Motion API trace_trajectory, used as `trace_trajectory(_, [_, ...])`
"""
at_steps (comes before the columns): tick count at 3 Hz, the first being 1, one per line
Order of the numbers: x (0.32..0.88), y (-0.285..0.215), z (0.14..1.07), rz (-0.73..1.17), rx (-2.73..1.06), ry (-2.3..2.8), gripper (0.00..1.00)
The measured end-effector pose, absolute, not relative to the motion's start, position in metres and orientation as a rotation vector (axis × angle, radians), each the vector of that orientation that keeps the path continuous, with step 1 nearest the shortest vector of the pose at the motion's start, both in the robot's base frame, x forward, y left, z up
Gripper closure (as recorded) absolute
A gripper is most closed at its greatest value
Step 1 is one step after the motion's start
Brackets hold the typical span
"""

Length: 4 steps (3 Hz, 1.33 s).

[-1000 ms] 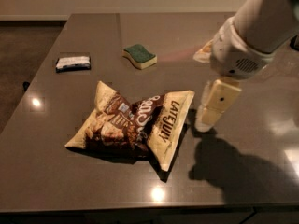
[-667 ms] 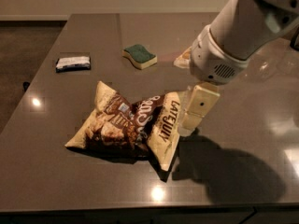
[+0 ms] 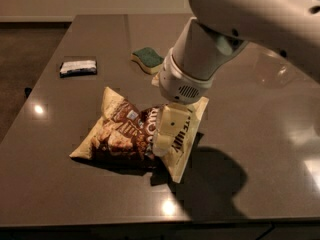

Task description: Move brown chip bag near rxbar blueberry

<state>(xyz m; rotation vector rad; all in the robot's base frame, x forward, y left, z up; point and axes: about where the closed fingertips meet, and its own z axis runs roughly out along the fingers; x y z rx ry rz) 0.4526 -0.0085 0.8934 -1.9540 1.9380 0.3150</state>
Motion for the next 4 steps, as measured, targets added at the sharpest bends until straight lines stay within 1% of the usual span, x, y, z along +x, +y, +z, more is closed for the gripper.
trace_trajectory(1, [0.459, 0.015, 0.877, 0.304, -1.996, 1.954, 0.26])
trace_trajectory(2, [0.463, 0.023, 0.875, 0.294, -2.019, 1.968, 0.48])
trace_trajectory(3, [0.469, 0.032, 0.890, 0.306, -2.025, 1.950, 0.72])
trace_trajectory(4, [0.479, 0.054, 0.913, 0.325, -2.028, 1.895, 0.95])
